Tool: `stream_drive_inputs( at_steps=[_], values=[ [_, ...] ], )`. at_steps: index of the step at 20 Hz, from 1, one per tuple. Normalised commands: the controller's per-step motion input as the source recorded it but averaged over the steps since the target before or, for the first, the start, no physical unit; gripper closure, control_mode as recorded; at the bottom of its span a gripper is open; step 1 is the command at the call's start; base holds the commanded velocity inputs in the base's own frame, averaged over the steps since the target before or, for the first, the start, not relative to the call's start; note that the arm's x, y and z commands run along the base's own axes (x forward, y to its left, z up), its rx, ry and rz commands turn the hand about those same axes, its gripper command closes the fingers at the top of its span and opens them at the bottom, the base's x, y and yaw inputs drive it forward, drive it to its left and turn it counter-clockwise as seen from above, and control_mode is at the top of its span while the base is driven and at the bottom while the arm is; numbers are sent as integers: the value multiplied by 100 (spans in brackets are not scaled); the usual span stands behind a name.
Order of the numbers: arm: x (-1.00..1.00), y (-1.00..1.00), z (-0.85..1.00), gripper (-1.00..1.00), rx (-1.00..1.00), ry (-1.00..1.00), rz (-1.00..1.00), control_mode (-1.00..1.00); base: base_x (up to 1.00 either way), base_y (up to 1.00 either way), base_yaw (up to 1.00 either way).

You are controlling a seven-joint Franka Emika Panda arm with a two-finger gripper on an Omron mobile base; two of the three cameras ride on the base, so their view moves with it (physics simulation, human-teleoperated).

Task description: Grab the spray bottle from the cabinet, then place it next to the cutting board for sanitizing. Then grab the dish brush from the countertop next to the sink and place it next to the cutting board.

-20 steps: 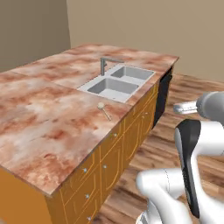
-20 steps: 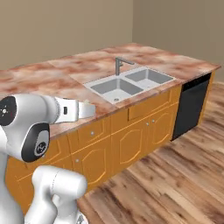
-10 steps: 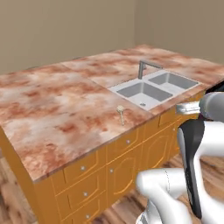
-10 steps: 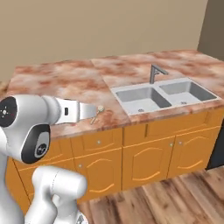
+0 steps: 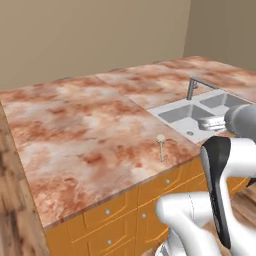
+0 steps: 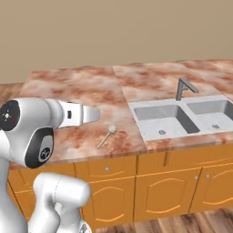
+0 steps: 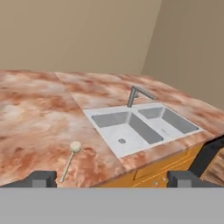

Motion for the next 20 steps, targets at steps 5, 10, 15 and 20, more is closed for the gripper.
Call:
stream_drive_inputs(
  at_steps=[5,10,15,20],
  values=[
    [0,0,0,-100,0,0,0,100,67,0,11],
    [12,-7,-5,-100,16,11,12,-100,15,-2,6],
    [41,4,-34,-100,12,30,1,-100,0,0,0],
    [60,21,-79,-100,0,43,-19,-100,0,0,0]
  ],
)
